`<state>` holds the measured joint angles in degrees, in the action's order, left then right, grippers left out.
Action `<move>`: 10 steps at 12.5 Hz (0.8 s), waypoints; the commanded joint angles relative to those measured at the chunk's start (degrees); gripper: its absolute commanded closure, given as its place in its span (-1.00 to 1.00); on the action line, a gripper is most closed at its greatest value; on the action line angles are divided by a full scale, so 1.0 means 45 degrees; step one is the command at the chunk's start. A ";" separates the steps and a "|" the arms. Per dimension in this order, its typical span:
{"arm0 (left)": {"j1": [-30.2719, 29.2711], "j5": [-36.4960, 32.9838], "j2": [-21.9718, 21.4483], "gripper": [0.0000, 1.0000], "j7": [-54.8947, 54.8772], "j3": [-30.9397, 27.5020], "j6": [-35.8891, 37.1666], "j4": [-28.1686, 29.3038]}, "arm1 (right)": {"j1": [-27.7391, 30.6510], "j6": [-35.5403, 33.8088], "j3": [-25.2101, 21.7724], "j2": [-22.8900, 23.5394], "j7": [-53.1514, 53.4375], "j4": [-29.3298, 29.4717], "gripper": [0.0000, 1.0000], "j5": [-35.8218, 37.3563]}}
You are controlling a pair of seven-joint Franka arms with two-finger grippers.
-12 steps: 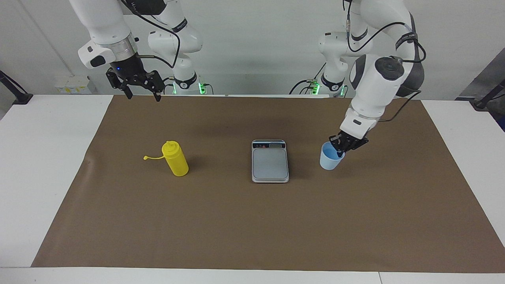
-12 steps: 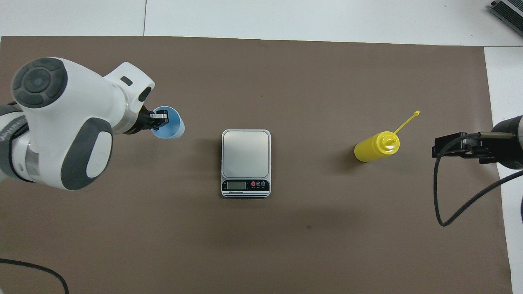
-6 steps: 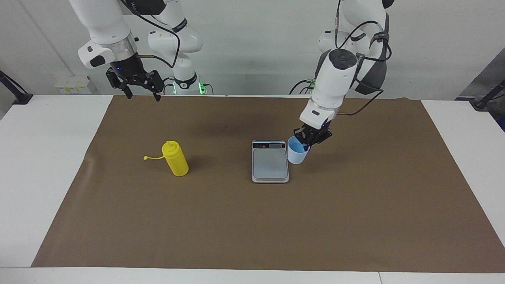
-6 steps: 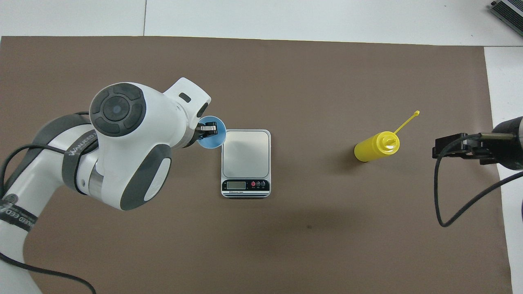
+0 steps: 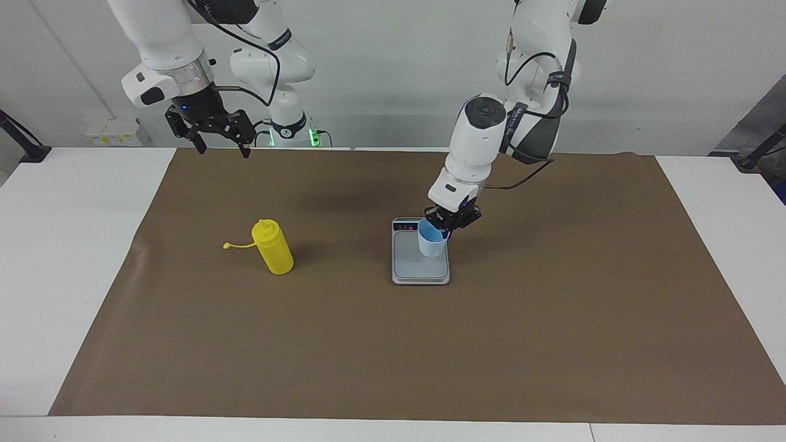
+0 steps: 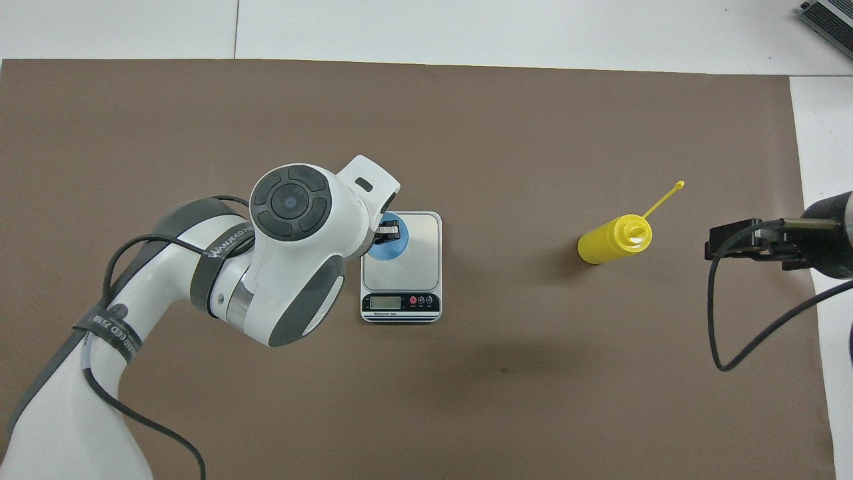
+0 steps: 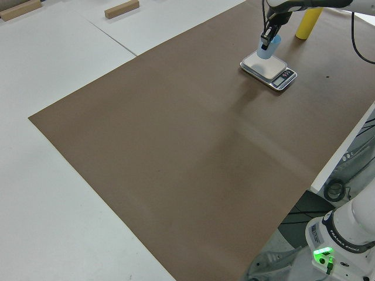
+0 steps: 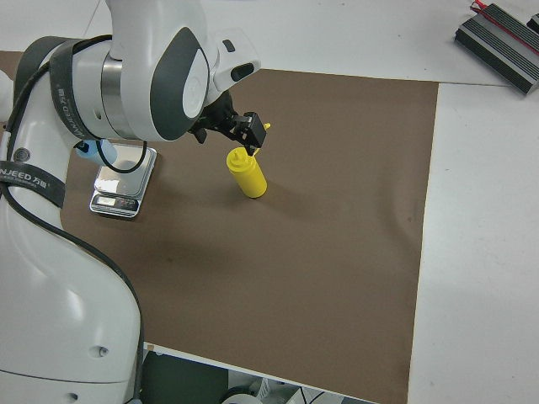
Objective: Pour seasoning into cup on scale with both arms
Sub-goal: 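Lift the blue cup with the left gripper and carry it over the scale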
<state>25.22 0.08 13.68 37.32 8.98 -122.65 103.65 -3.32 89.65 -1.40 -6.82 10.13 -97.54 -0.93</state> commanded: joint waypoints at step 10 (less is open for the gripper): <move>0.0684 -0.0331 0.0182 1.00 0.0672 -0.0159 -0.0733 0.0776 | 0.0152 0.0156 0.0076 -0.0340 0.0172 -0.0394 -1.00 -0.0007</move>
<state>27.55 0.04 14.66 38.93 8.95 -124.25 106.20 -3.31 89.65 -1.40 -6.86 10.13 -97.58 -0.93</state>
